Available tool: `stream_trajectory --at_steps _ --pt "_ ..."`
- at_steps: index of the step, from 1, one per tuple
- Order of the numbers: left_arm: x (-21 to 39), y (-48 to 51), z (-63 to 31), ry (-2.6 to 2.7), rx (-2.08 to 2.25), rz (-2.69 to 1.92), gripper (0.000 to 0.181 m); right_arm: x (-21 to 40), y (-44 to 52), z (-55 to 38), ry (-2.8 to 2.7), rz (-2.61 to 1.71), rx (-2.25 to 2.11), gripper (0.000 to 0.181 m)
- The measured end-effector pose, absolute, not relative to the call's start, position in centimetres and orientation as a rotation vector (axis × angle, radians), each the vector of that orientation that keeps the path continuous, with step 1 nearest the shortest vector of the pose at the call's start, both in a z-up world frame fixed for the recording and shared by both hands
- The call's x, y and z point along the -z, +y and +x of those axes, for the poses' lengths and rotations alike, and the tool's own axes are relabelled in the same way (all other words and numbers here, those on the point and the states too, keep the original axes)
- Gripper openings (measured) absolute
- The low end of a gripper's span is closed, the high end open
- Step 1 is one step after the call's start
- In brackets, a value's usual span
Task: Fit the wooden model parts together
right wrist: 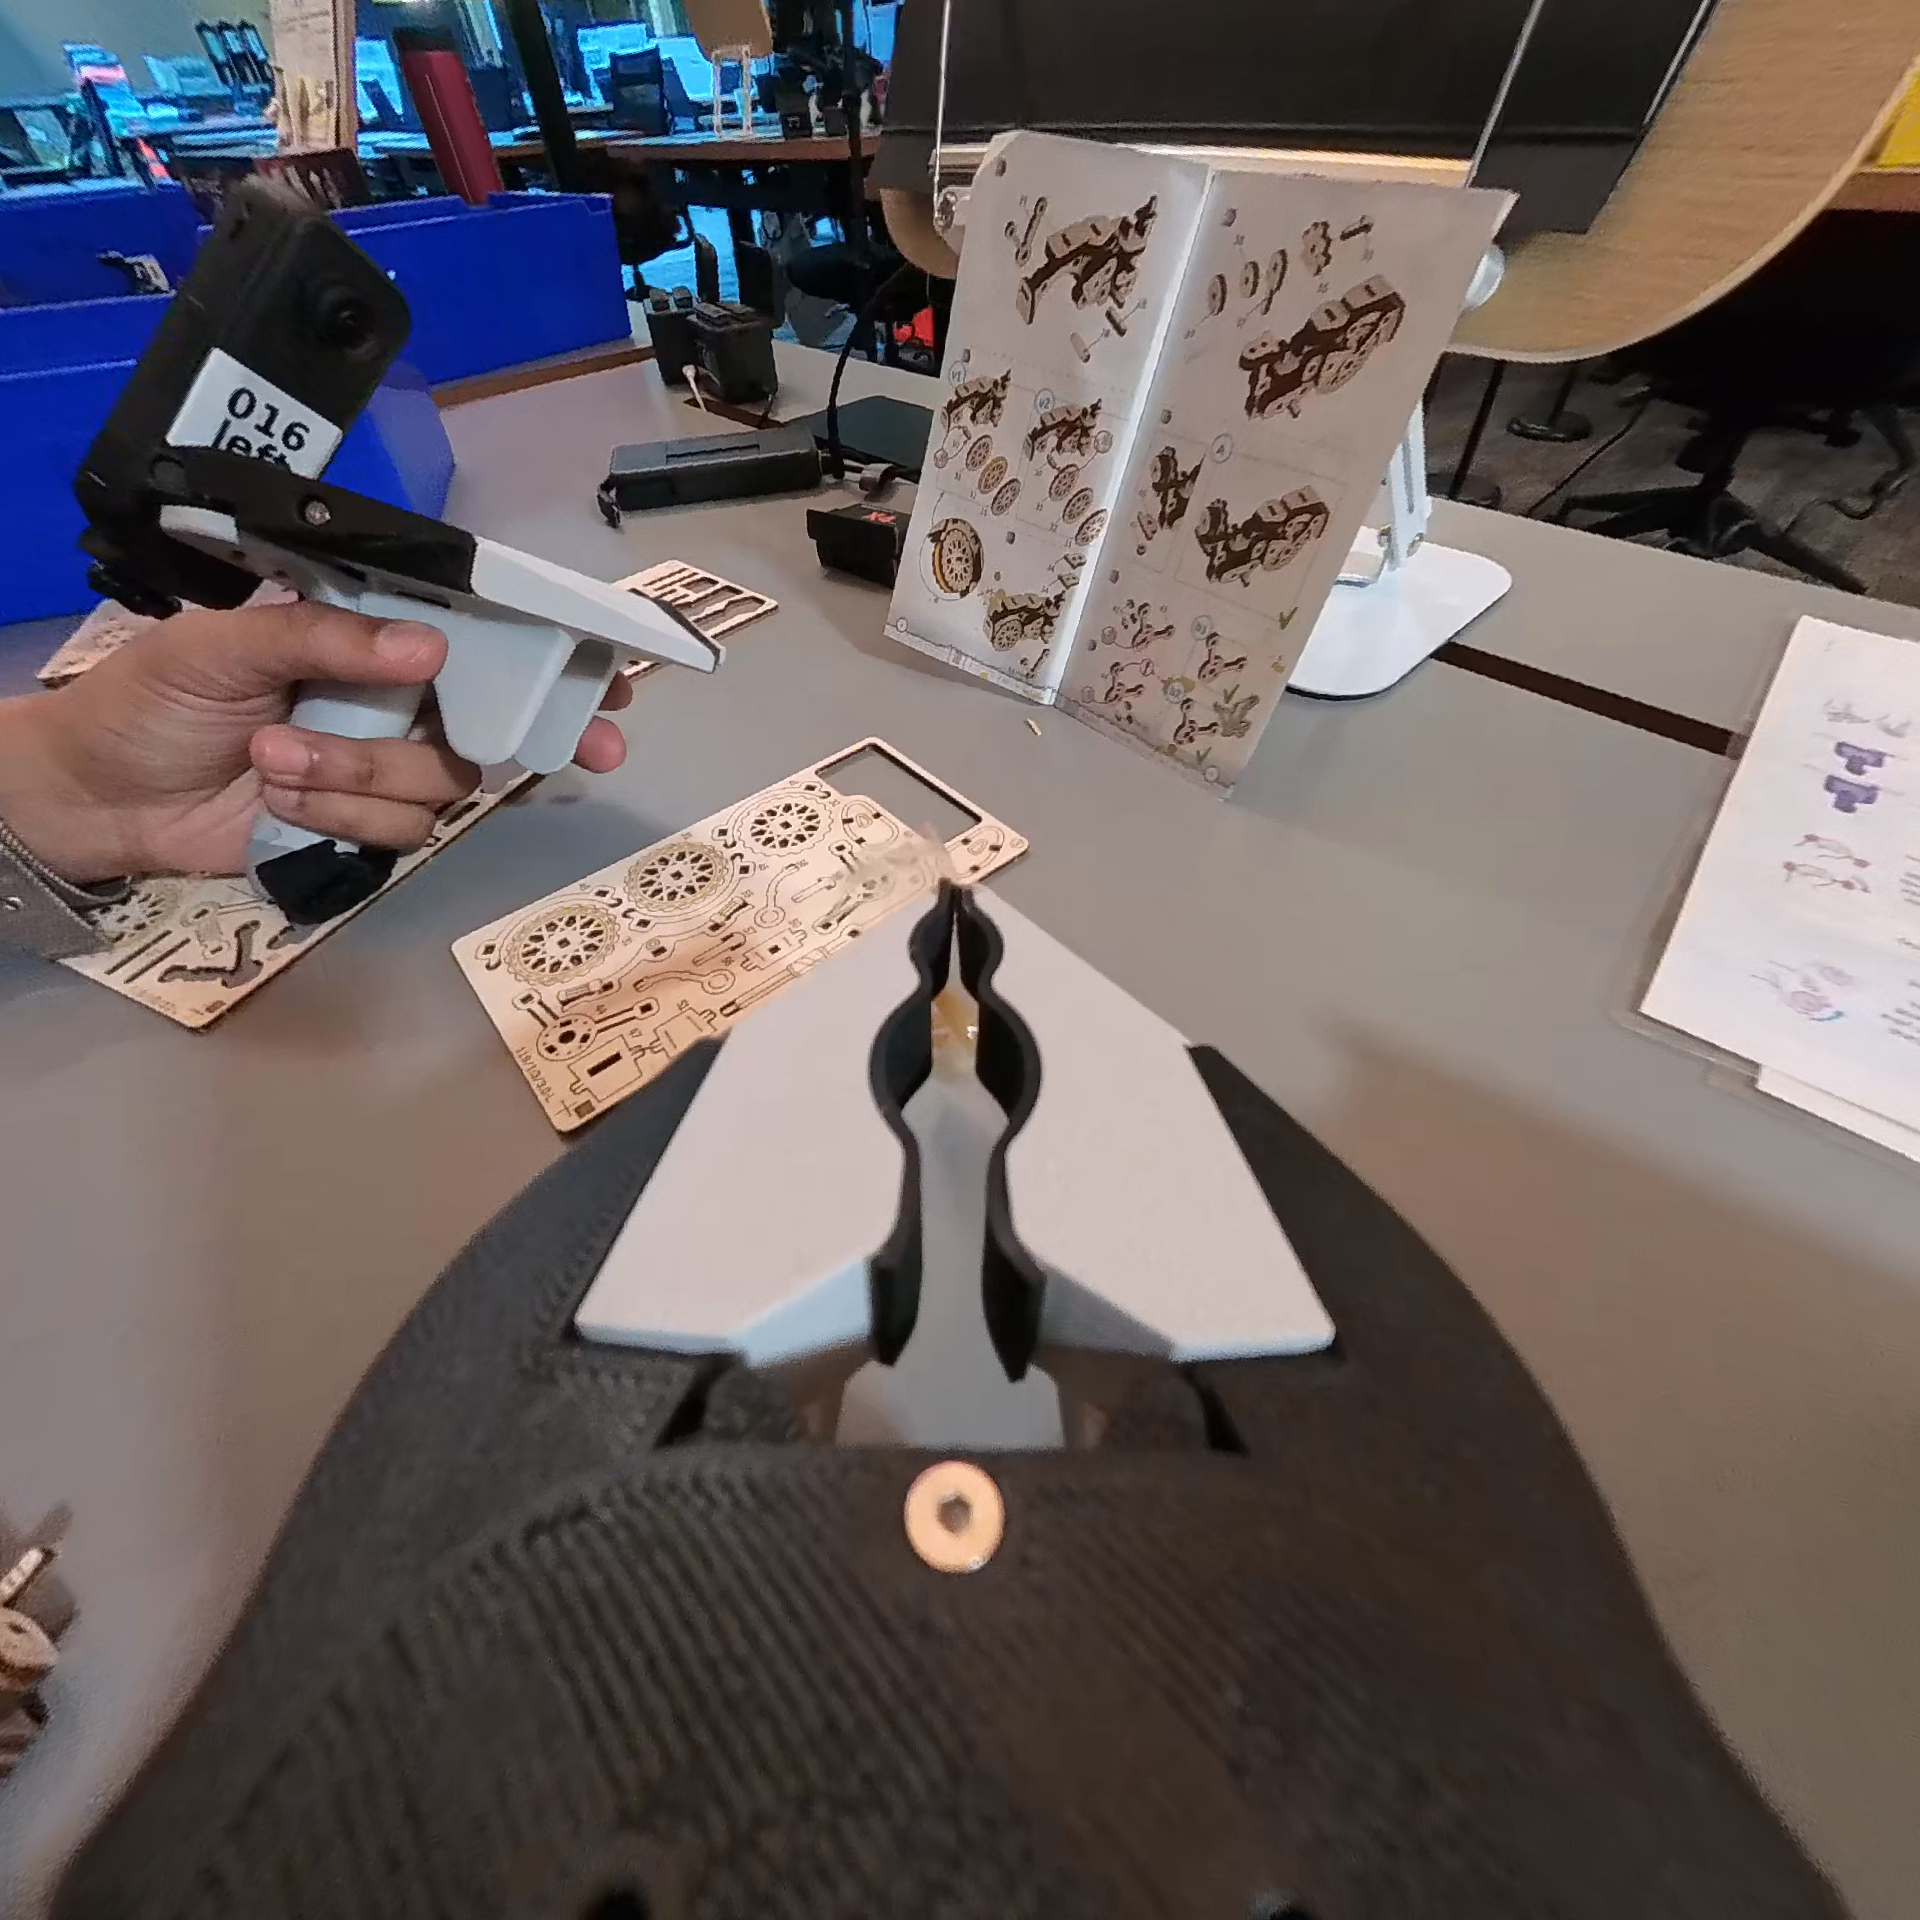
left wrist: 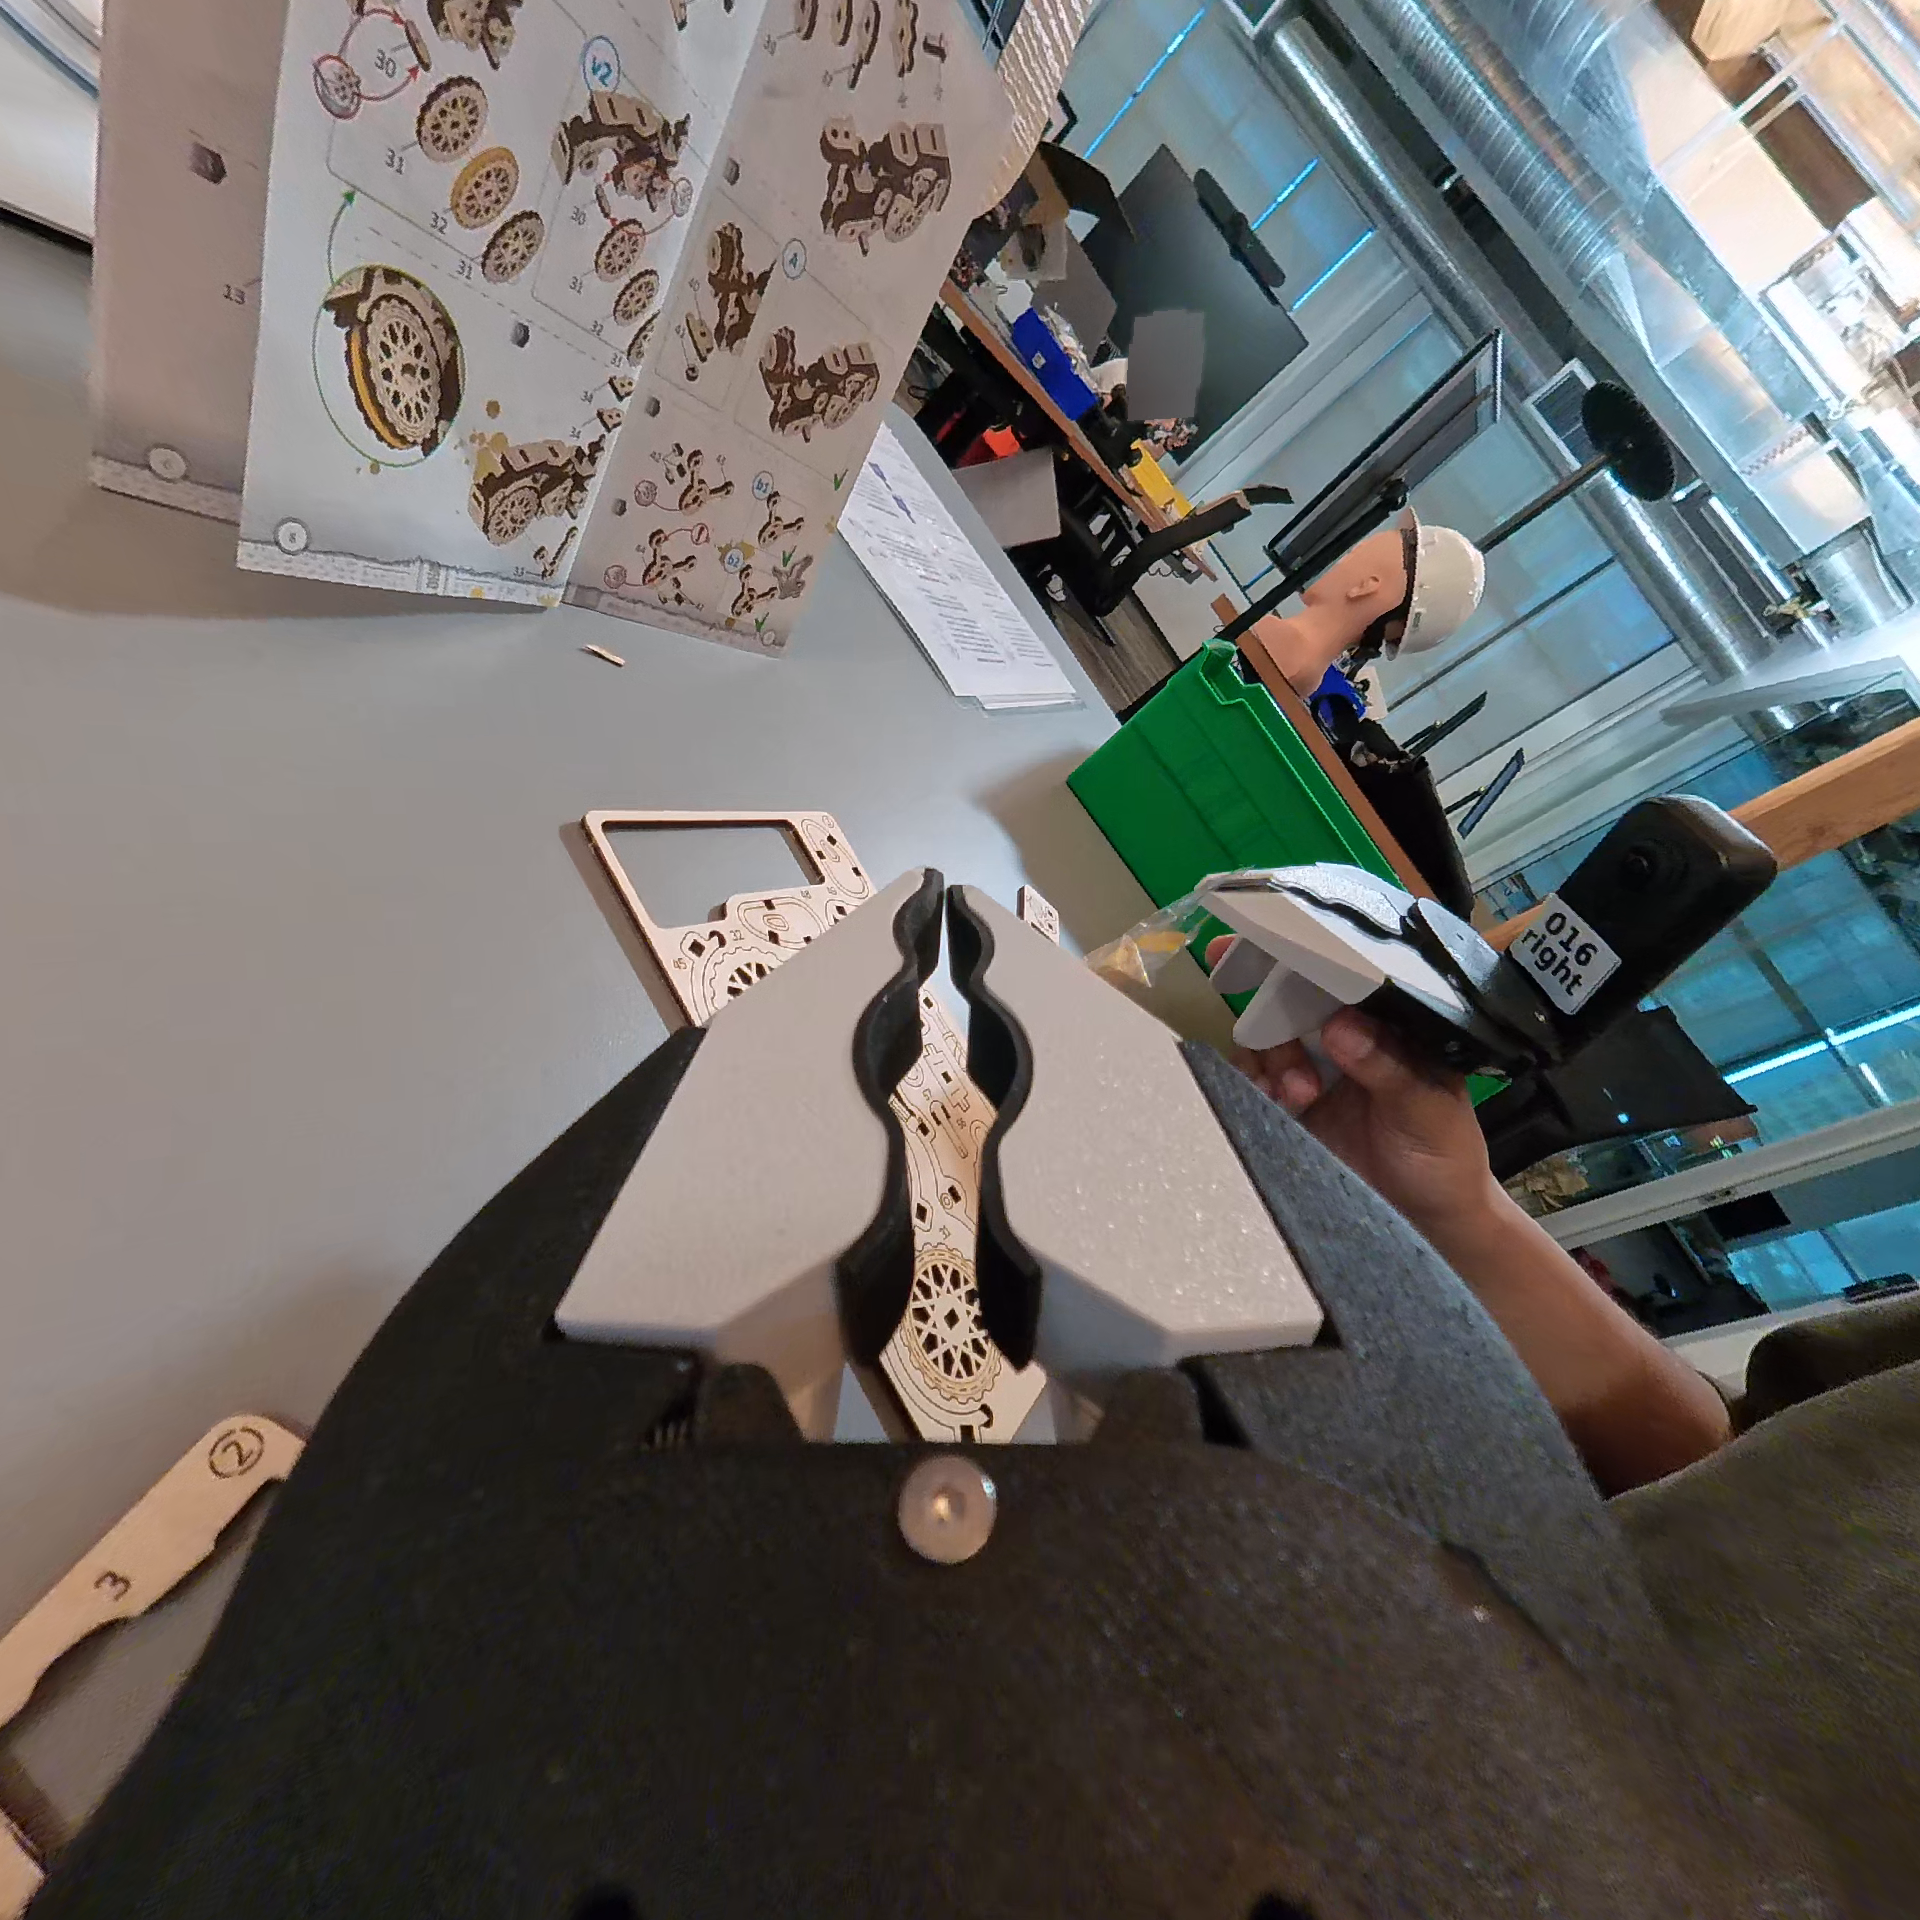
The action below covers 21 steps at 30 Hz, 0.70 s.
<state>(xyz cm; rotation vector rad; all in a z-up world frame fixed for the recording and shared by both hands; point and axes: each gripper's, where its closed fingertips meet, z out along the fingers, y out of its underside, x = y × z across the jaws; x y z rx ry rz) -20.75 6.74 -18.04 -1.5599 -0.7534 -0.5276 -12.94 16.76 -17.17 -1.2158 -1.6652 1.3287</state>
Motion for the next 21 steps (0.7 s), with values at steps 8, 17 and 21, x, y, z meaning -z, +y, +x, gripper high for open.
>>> stream_trajectory --at_steps 8,17,21 --pt "18.1 6.8 -20.7 -0.756 0.536 -1.561 0.0 17.1 17.2 -13.0 -1.641 -1.258 -1.352 0.0" --pt "18.0 6.7 -20.8 -0.759 0.533 -1.555 0.0 15.6 19.7 -12.6 -1.531 -1.259 -1.313 0.0" --pt "18.1 6.7 -20.8 -0.763 0.545 -1.551 0.0 15.7 21.7 -12.4 -1.477 -1.309 -1.275 0.0"
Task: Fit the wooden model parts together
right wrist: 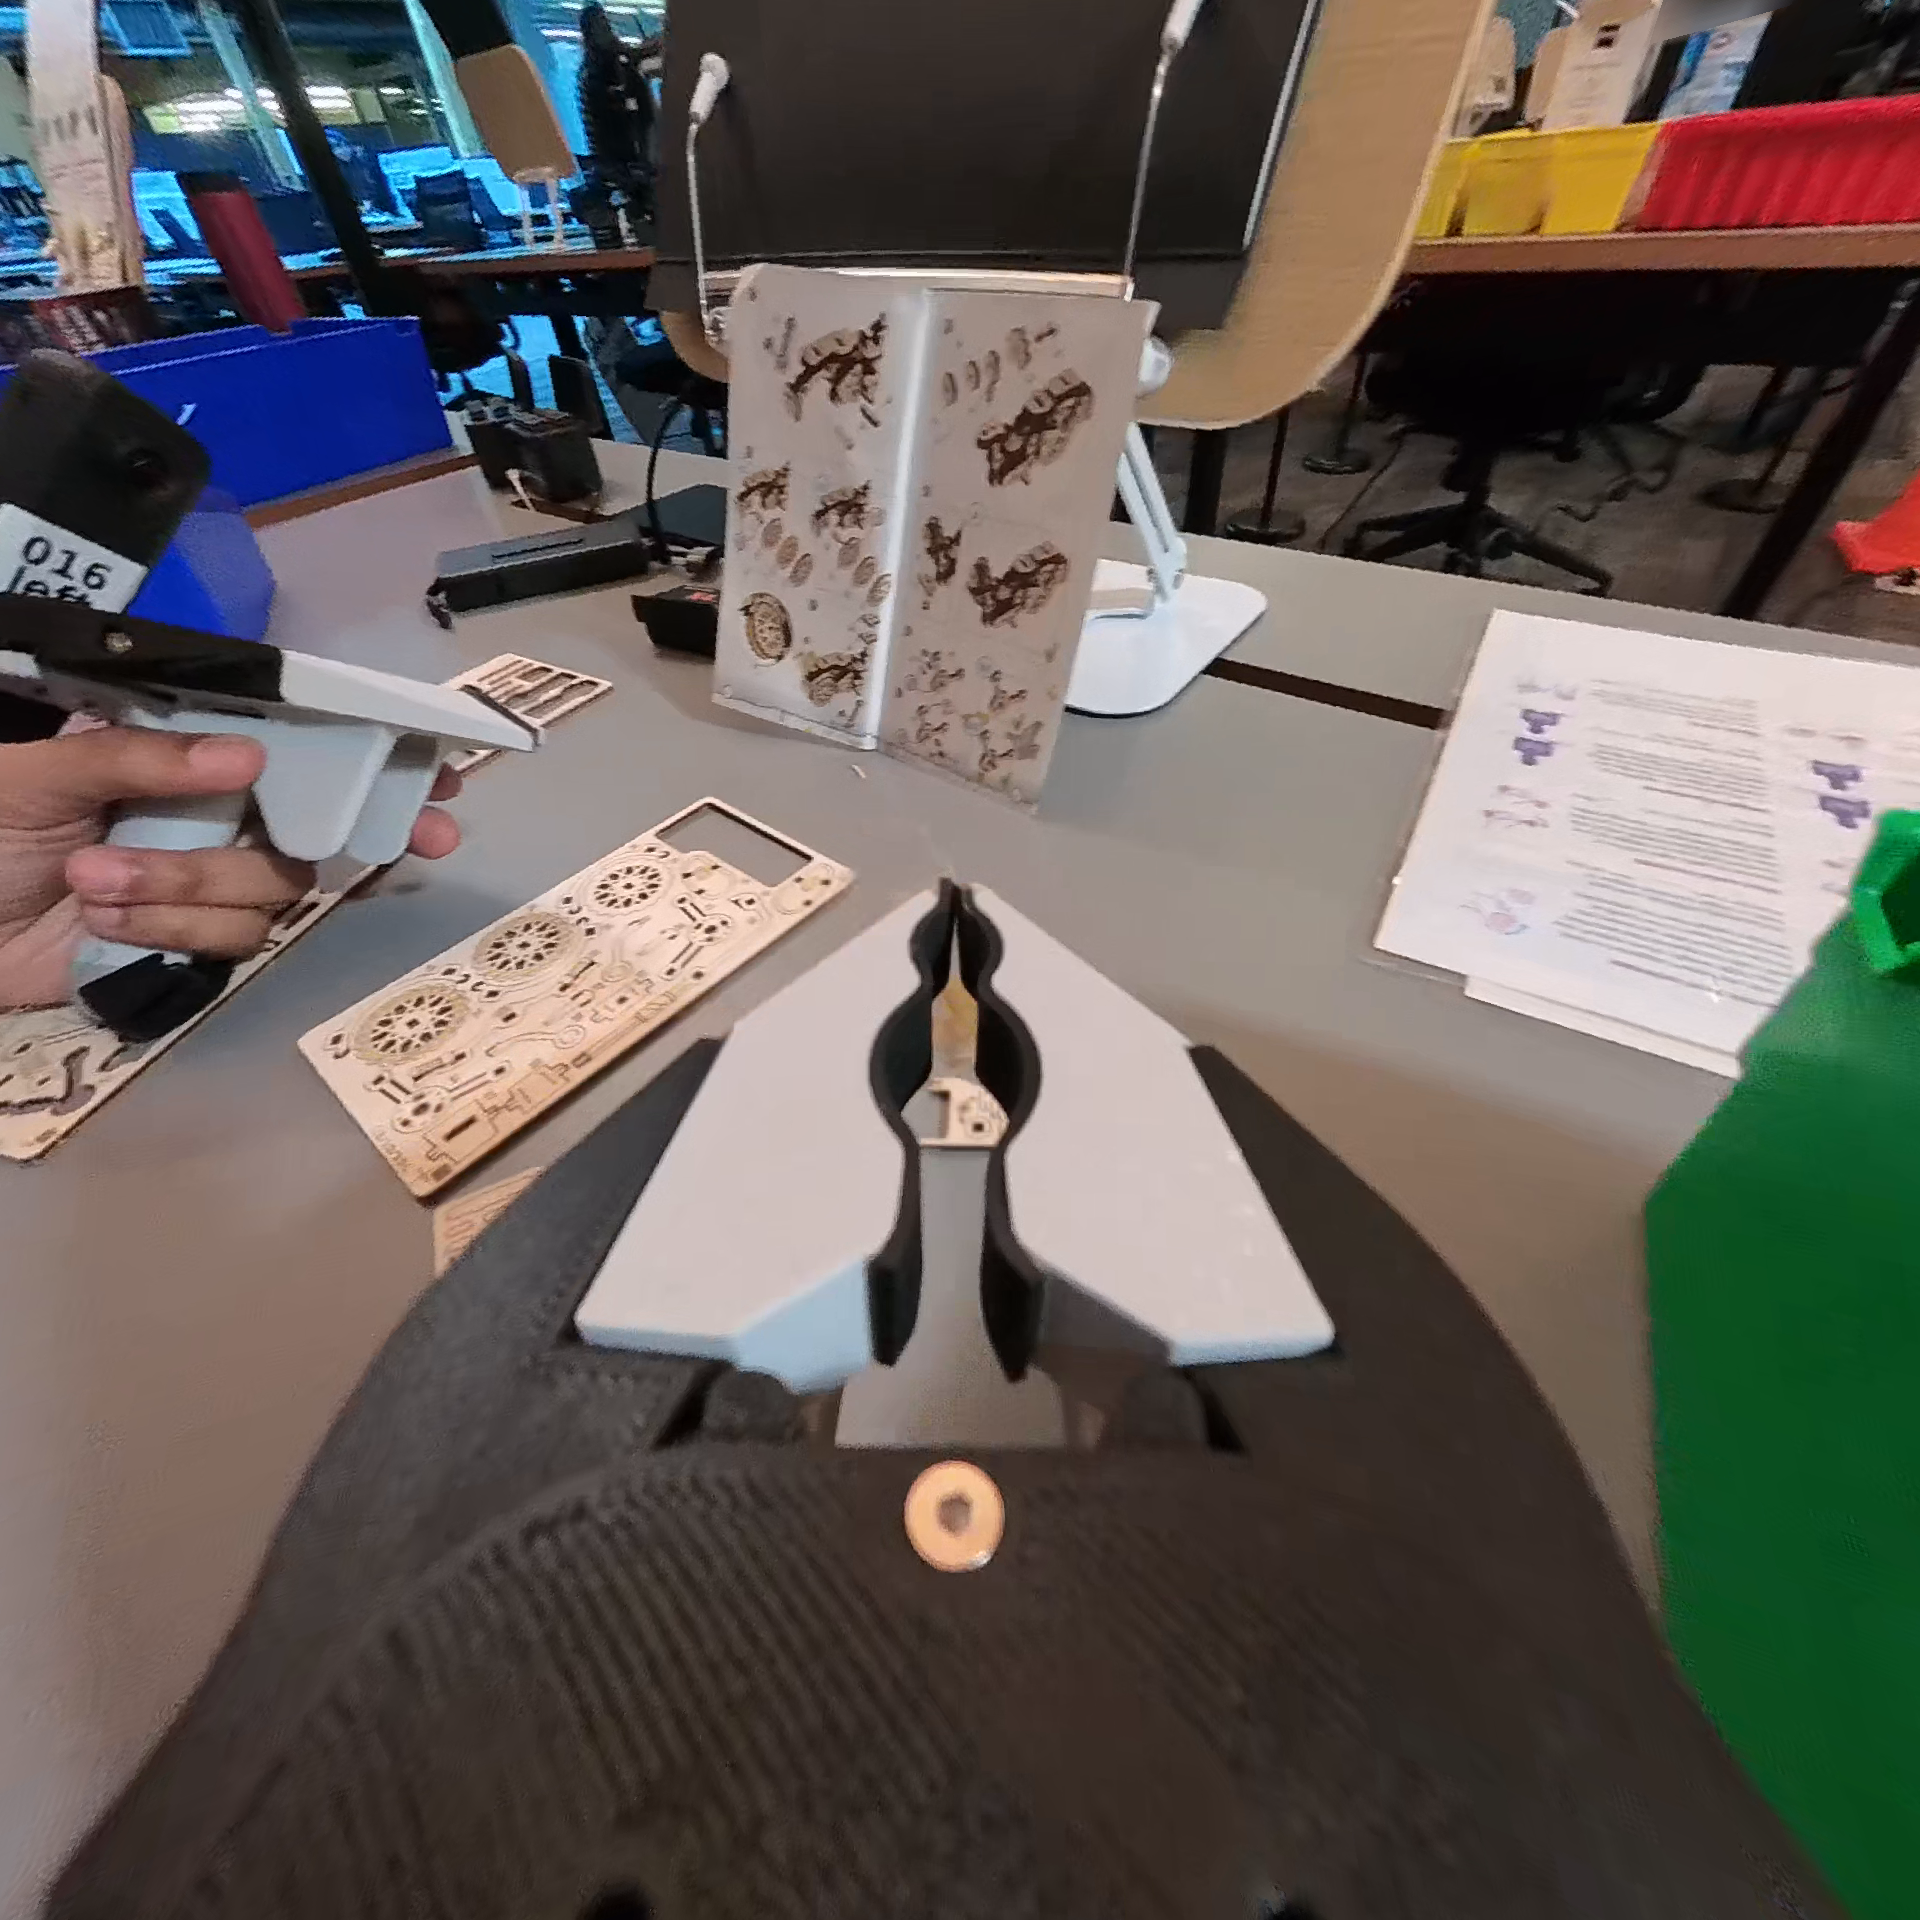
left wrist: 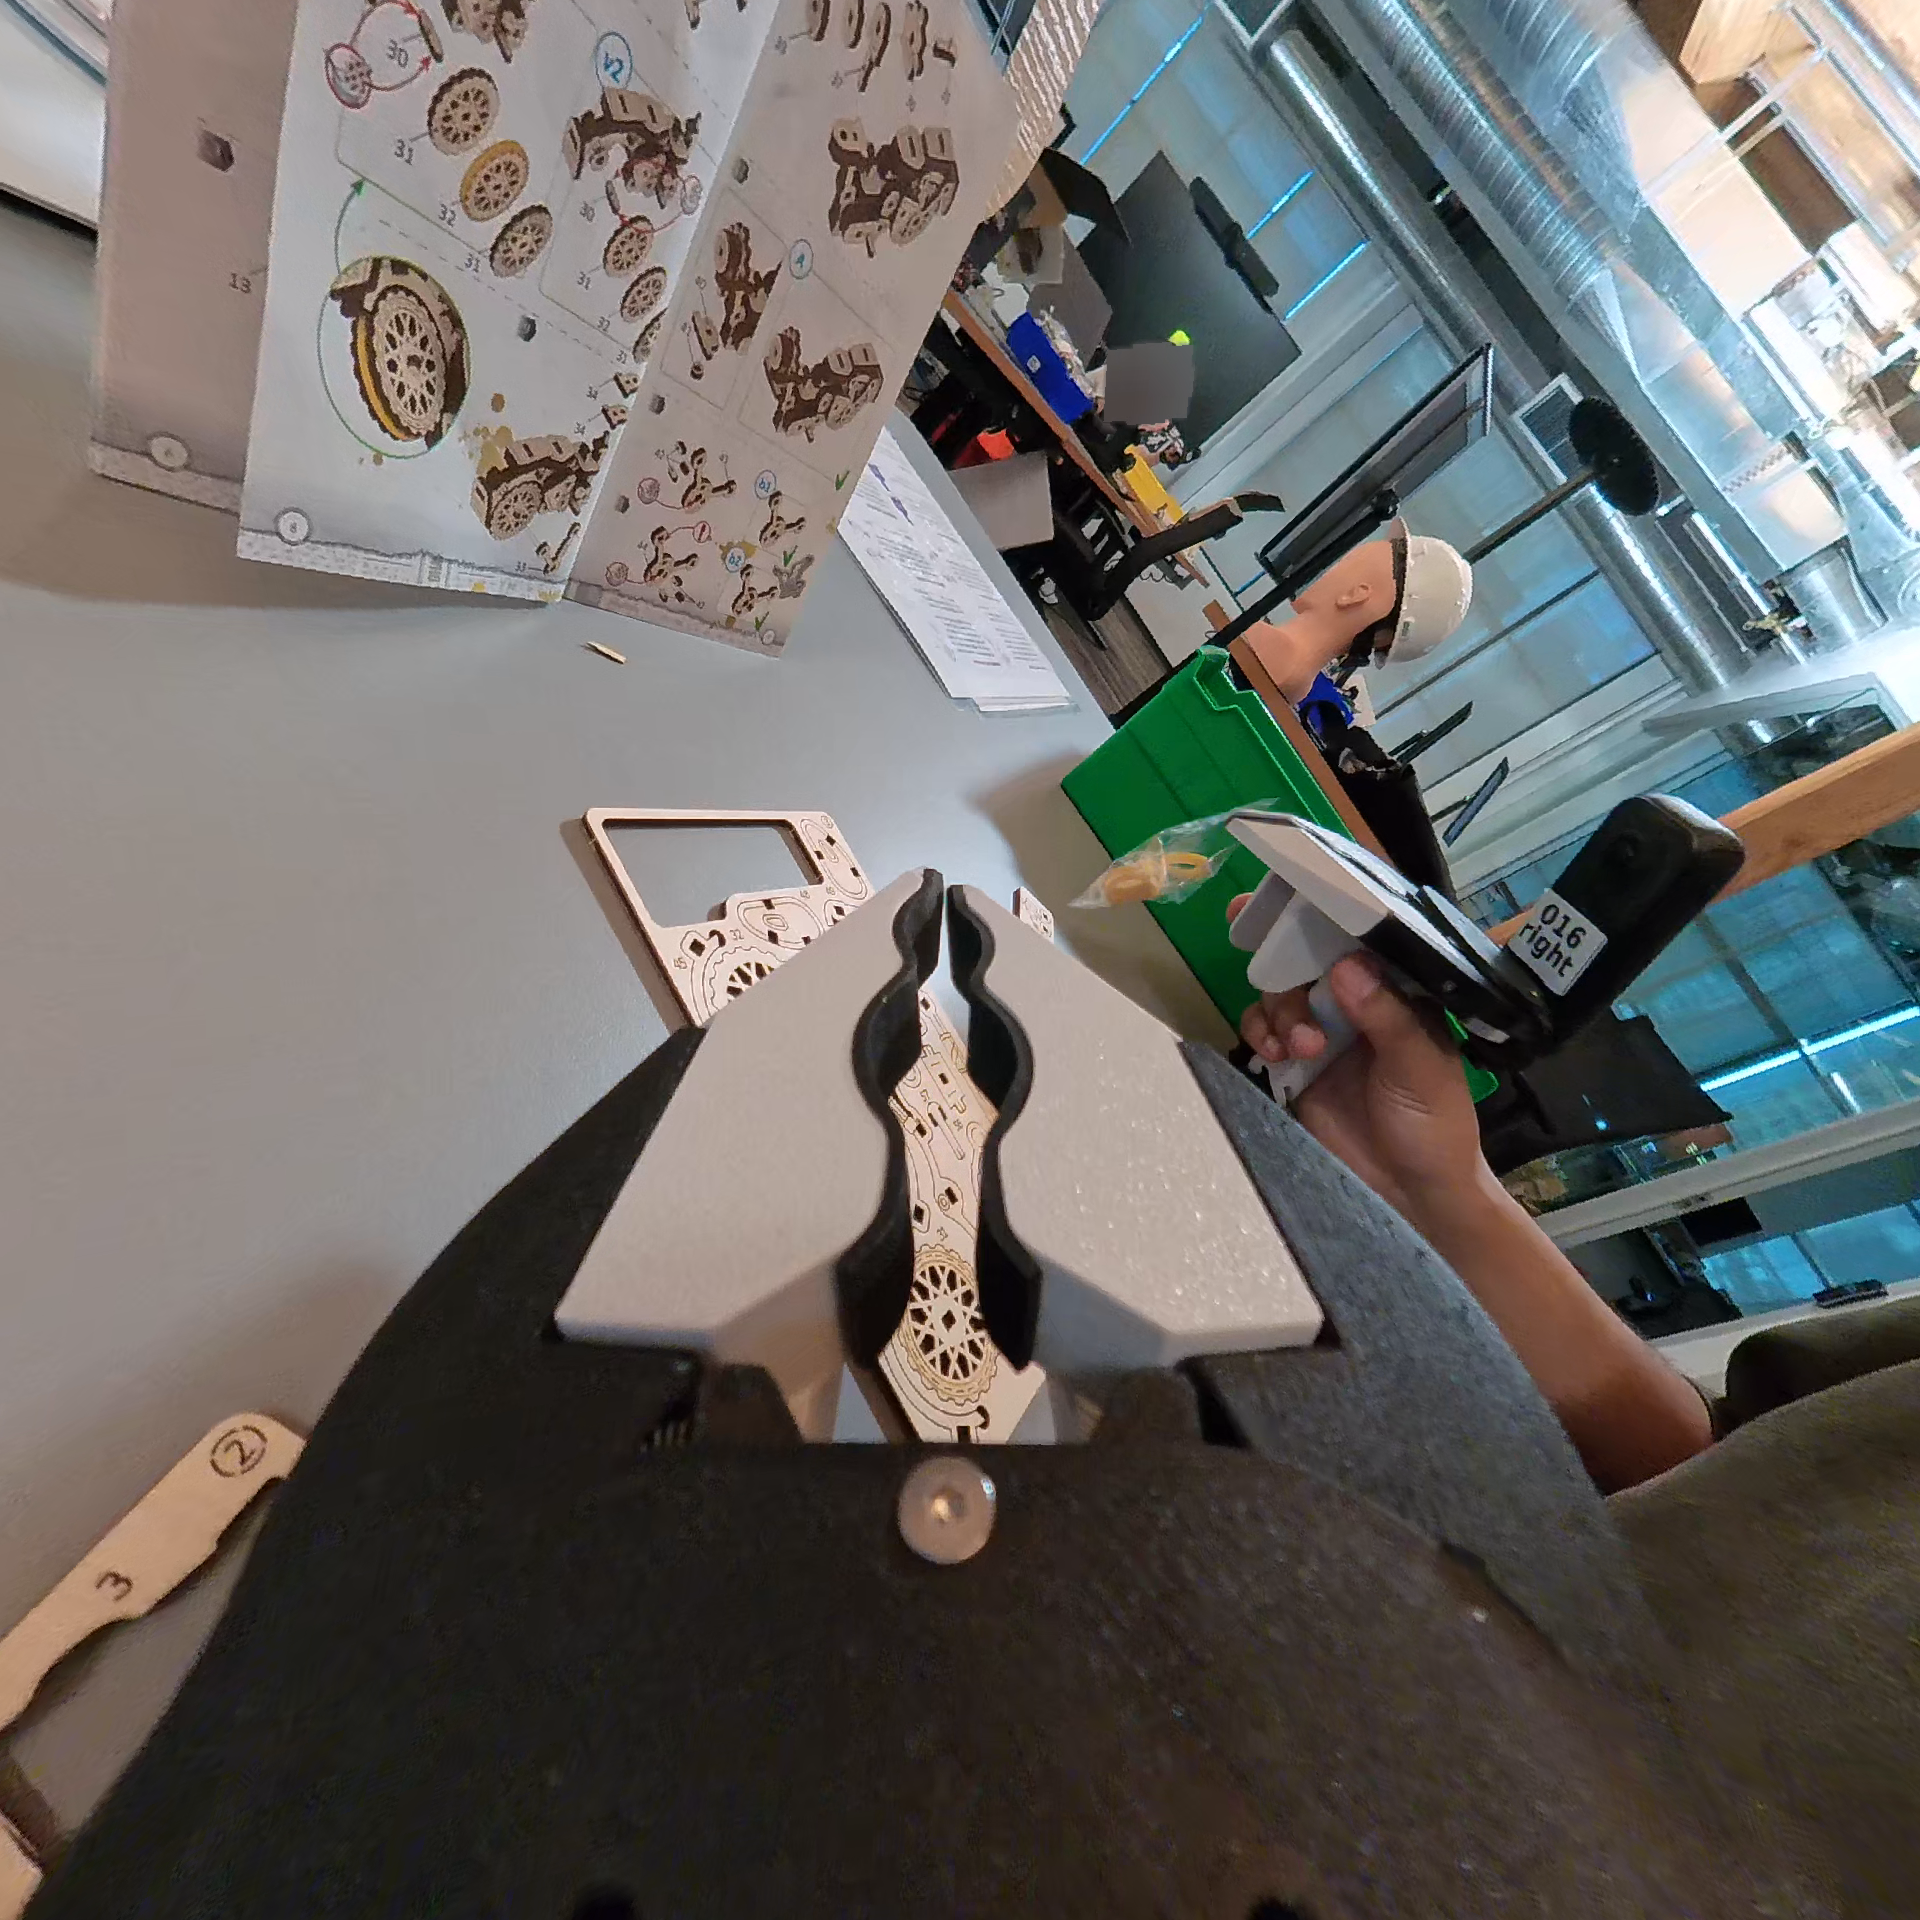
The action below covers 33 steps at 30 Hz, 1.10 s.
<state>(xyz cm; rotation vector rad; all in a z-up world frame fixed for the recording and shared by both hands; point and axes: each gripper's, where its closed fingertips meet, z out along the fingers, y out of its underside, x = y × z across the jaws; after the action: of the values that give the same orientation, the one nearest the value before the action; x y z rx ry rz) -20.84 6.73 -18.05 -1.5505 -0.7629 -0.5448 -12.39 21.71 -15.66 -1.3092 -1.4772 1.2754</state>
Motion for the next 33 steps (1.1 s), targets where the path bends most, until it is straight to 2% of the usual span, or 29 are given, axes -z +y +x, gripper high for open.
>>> stream_trajectory --at_steps 12,24,26,30,33 --pt "18.7 6.8 -21.2 -0.807 0.527 -1.572 0.0 17.5 28.0 -12.1 -1.278 -1.512 -0.867 0.0" --pt "18.8 6.9 -21.3 -0.814 0.505 -1.583 0.0 18.5 28.3 -11.9 -1.229 -1.641 -0.96 0.002" --pt "18.8 6.9 -21.3 -0.814 0.506 -1.582 0.0 18.6 28.3 -11.9 -1.229 -1.647 -0.964 0.007" --pt "18.8 6.9 -21.3 -0.814 0.507 -1.58 0.0 18.3 27.7 -12.0 -1.236 -1.655 -1.022 0.036" --pt "18.8 6.8 -21.3 -0.813 0.506 -1.579 0.0 15.9 27.2 -11.8 -1.192 -1.562 -1.097 0.043"
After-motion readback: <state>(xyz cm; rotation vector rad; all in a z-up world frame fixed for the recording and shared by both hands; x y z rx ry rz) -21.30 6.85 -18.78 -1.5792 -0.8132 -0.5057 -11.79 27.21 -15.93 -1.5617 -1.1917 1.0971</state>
